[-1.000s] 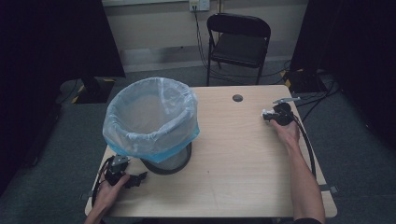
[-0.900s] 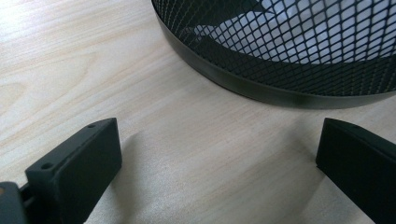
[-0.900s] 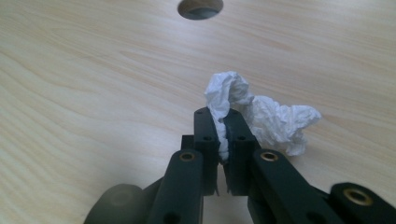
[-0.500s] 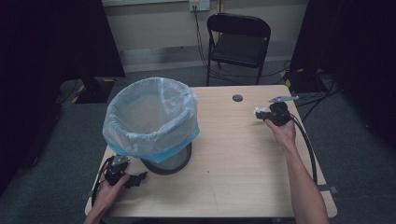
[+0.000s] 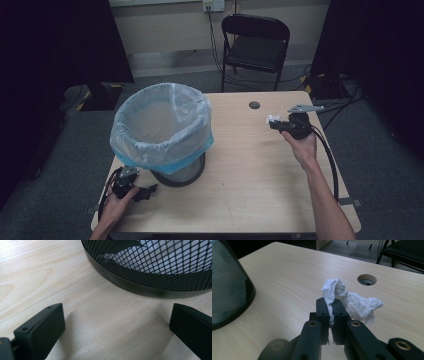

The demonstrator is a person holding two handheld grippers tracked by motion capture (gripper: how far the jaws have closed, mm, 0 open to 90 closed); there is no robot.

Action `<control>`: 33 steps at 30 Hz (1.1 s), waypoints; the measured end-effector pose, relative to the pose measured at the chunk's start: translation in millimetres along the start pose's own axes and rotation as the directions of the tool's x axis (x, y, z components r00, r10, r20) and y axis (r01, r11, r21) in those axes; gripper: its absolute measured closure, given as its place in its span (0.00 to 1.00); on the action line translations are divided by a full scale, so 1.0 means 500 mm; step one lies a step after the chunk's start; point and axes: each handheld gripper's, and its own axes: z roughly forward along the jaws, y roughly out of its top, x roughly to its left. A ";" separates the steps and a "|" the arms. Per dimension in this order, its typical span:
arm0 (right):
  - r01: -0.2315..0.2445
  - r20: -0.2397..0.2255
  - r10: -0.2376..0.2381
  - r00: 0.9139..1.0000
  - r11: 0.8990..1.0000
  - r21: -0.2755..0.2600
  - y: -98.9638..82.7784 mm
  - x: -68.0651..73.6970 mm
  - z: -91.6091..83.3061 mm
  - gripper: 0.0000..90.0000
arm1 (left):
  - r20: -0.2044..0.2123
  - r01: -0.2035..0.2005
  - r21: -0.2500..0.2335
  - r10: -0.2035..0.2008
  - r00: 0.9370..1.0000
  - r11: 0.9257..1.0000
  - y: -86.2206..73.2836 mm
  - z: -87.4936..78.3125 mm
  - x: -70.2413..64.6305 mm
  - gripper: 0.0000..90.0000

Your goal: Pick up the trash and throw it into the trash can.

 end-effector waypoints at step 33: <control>0.110 -0.160 -0.140 0.977 0.977 -0.182 0.148 0.183 -0.038 0.97 | -0.001 0.001 0.000 -0.001 1.000 1.000 0.000 0.000 0.000 0.00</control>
